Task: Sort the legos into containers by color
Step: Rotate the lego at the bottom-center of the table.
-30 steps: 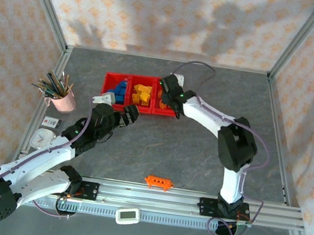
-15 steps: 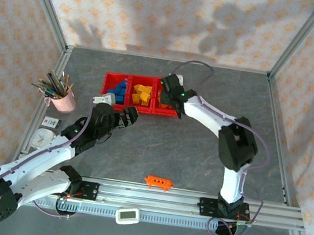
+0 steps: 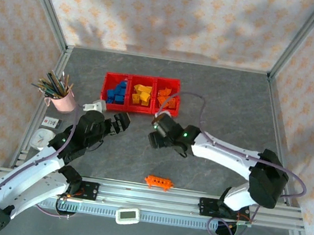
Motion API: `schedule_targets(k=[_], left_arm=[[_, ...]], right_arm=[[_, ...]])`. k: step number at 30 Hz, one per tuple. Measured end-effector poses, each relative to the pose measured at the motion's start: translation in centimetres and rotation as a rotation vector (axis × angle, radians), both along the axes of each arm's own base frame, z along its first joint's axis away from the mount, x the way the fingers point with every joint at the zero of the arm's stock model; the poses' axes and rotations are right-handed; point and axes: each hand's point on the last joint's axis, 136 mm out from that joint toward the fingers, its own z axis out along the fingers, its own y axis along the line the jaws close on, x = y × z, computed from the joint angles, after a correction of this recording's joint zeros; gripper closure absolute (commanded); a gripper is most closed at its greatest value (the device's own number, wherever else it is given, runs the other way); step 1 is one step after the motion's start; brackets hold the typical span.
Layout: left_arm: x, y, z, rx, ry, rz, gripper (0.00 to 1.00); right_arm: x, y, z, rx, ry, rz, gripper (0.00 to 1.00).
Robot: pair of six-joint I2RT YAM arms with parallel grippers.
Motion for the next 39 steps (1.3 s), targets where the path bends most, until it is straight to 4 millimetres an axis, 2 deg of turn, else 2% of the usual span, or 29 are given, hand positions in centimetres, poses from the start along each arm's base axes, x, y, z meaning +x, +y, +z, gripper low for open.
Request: schedule_targets(k=[3, 7, 13, 17, 21, 26, 30, 35, 39], left_arm=[[-0.7, 0.4, -0.8, -0.002, 0.025, 0.009, 0.01], [-1.4, 0.8, -1.5, -0.002, 0.047, 0.017, 0.01], [-1.7, 1.1, -2.0, 0.001, 0.068, 0.025, 0.01], [-1.8, 1.1, -2.3, 0.007, 0.077, 0.025, 0.01], [-1.8, 1.1, -2.4, 0.008, 0.079, 0.025, 0.01], [-1.8, 1.1, -2.4, 0.006, 0.079, 0.026, 0.01], [-1.8, 1.1, -2.4, 0.006, 0.079, 0.026, 0.01], [-1.8, 1.1, -2.4, 0.005, 0.079, 0.026, 0.01], [-1.8, 1.1, -2.5, 0.007, 0.083, 0.027, 0.01]], right_arm=[[-3.5, 0.8, -1.4, -0.030, 0.044, 0.088, 0.19], [-7.1, 1.9, -2.3, -0.037, 0.082, 0.176, 0.17], [-11.0, 2.5, -4.8, -0.079, 0.136, 0.265, 0.14], [-12.5, 2.1, -6.9, -0.128, 0.174, 0.287, 0.14], [-12.6, 1.7, -8.3, -0.163, 0.189, 0.271, 0.15], [-12.0, 1.3, -8.8, -0.187, 0.173, 0.227, 0.18], [-10.1, 0.5, -8.8, -0.187, 0.160, 0.145, 0.23], [-7.0, -2.4, -8.7, -0.212, 0.139, 0.011, 0.23], [-7.0, -2.3, -7.3, -0.166, 0.133, 0.008, 0.19]])
